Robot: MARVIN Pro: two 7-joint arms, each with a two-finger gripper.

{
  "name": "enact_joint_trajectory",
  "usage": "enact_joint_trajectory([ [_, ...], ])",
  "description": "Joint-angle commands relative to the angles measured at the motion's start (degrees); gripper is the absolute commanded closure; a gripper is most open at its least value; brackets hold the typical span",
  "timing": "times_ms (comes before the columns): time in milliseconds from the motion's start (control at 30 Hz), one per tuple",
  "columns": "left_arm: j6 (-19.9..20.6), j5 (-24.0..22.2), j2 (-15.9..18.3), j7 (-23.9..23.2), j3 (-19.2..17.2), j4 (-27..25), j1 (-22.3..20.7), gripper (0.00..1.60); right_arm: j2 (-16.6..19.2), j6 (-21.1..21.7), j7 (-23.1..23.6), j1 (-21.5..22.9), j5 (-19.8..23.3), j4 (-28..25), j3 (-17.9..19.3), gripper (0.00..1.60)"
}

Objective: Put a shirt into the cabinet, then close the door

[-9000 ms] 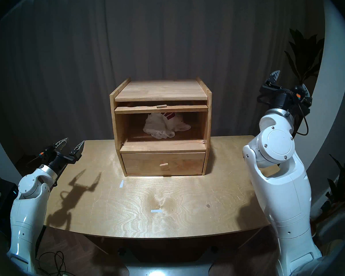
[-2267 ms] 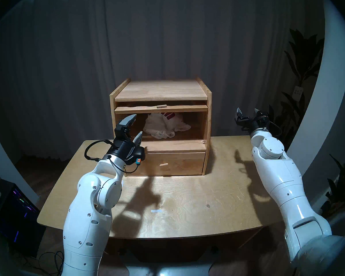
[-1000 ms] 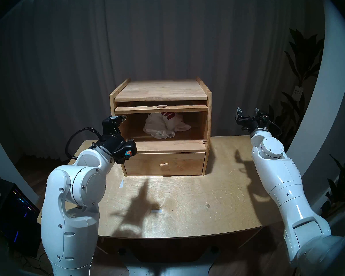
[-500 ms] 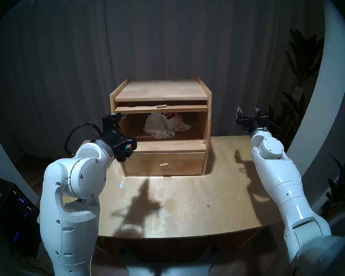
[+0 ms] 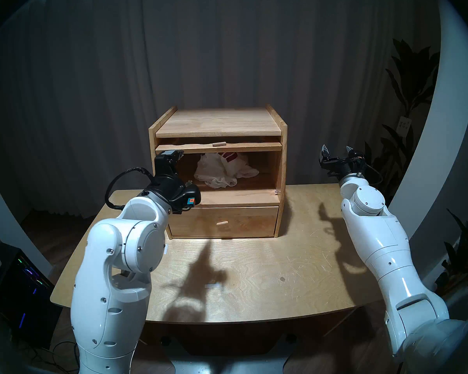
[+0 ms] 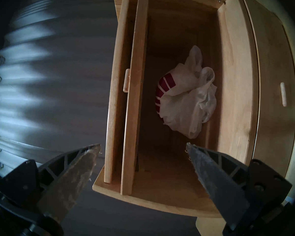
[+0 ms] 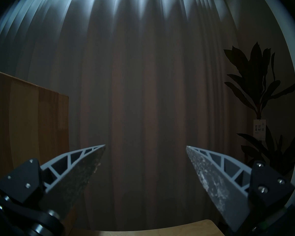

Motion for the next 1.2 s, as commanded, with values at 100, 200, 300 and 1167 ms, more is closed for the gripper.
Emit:
enact_joint_trajectory([
  [100,2.8,1.0,-2.1,2.1,-1.2,3.8,-7.8,0.0,0.2,-0.6,0.1,0.9,-0.1,-1.0,0.3,0.0],
  [200,3.3,0.9,-2.2,2.3,-1.8,4.4,-8.6,0.0,0.2,-0.6,0.1,0.9,-0.1,-1.0,0.3,0.0],
  [300,3.5,0.6,-2.3,1.9,-2.4,4.4,-9.0,0.0,0.2,-0.6,0.0,0.9,-0.1,-1.0,0.3,0.0],
  [1167,2.8,2.4,-3.3,7.2,-1.2,13.4,-13.5,0.0,0.2,-0.7,0.0,0.9,-0.1,-1.0,0.3,0.0],
])
